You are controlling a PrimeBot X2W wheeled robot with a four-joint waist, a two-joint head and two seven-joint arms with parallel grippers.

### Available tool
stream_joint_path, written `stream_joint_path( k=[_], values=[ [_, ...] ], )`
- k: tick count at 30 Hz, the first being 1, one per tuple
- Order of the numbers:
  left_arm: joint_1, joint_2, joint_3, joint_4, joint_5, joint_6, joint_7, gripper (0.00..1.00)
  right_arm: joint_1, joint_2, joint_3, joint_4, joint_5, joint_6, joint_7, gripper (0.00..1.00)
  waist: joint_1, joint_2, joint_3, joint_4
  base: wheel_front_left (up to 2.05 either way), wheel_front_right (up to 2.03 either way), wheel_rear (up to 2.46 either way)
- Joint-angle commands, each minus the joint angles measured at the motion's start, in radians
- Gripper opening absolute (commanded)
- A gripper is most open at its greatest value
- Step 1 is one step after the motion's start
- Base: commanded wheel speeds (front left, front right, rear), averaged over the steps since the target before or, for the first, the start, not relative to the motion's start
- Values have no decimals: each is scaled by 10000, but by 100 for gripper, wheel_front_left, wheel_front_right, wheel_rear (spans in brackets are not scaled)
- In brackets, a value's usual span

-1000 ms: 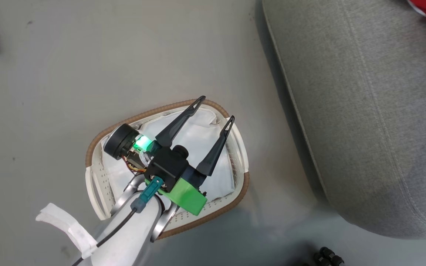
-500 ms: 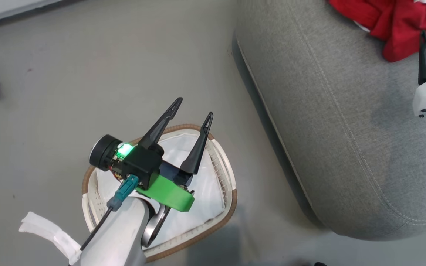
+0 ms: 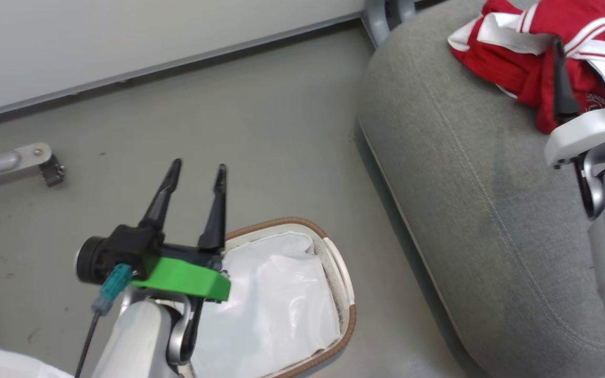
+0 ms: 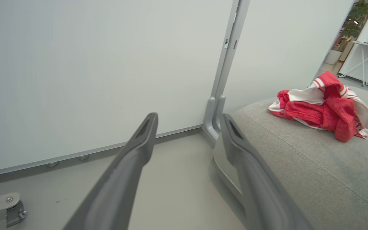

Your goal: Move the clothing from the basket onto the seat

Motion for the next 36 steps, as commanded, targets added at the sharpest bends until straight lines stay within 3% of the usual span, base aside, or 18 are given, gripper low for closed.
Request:
stream_joint_path(
  k=[1,12,18,28,36],
  values=[
    [304,-58,262,-27,-57,44,-3,100,269,177,28,-134,77,-15,-14,100,1,-1,-645,669,0,0,0],
    [1841,-210,2240,106,-86,155,-4,100,2067,1623,-28,-1419,467,-15,-13,100,1,-1,-1394,1472,0,0,0],
    [2634,-230,2673,28,-152,74,-3,100,3558,1852,239,-2329,868,-15,-13,100,1,-1,-1721,1671,0,0,0],
    [3577,-235,2514,96,-517,120,-3,100,5383,1847,1092,-3043,2349,-15,-13,100,1,-1,-2048,1543,0,0,0],
    [3812,-234,2217,97,-633,232,-4,100,5956,1852,1450,-3053,2707,-15,-13,100,1,-1,-2162,1463,0,0,0]
  ],
)
